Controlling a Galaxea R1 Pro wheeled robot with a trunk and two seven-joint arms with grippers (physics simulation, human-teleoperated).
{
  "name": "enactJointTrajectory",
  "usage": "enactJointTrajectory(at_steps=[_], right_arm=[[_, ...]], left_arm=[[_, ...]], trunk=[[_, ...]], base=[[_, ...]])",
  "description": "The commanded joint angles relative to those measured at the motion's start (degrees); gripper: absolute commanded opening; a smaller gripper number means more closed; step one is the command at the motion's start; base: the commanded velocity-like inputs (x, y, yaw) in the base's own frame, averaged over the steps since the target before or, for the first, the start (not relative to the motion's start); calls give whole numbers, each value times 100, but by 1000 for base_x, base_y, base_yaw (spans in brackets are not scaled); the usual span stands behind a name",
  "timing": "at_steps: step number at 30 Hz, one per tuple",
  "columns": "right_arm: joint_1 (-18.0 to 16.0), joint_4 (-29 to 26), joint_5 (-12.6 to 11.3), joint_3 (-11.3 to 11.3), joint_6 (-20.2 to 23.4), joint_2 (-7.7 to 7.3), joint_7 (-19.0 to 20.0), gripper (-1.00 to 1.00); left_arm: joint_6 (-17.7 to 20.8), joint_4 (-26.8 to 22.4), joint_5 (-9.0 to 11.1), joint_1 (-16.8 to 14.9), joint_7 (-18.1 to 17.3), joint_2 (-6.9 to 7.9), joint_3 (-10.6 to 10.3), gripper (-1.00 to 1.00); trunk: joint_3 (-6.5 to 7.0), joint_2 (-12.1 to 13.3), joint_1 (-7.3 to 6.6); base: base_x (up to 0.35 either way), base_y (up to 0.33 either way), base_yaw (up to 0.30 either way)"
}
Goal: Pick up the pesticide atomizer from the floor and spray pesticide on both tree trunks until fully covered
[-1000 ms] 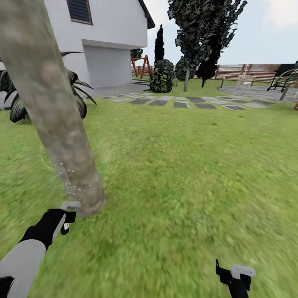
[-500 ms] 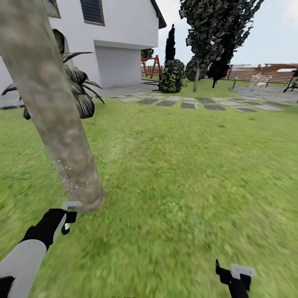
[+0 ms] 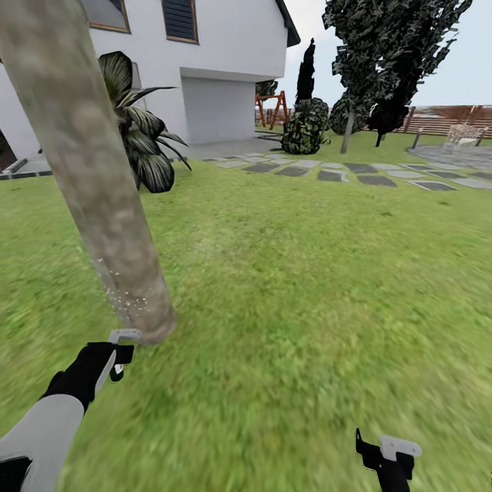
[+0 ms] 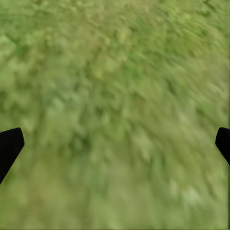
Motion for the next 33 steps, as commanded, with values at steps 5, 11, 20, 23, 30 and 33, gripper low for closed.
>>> enactJointTrajectory(at_steps=[5, 11, 20, 23, 30, 33], right_arm=[[0, 0, 0, 0, 0, -9, 0, 100], [0, 0, 0, 2, 0, 1, 0, 100], [0, 0, 0, 0, 0, 5, 0, 100], [0, 0, 0, 0, 0, 1, 0, 100], [0, 0, 0, 0, 0, -4, 0, 100], [0, 0, 0, 0, 0, -9, 0, 100]], left_arm=[[3, -465, -1, 3, 124, -84, 11, -100], [-1, -509, 8, 3, 131, -99, 5, -100], [6, -518, 0, -72, 170, -176, -16, -100], [8, -576, 0, -91, 268, -223, -24, -100], [91, -928, -16, -433, 647, -595, -43, -100], [518, -949, -3, -624, 800, -608, -36, -100]], trunk=[[0, 0, 0], [0, 0, 0], [0, 0, 0], [0, 0, 0], [0, 0, 0], [0, 0, 0]], base=[[53, -264, 1], [1, -274, 63], [0, -274, 273], [0, -137, 274], [0, -11, 51], [0, 0, 1]])
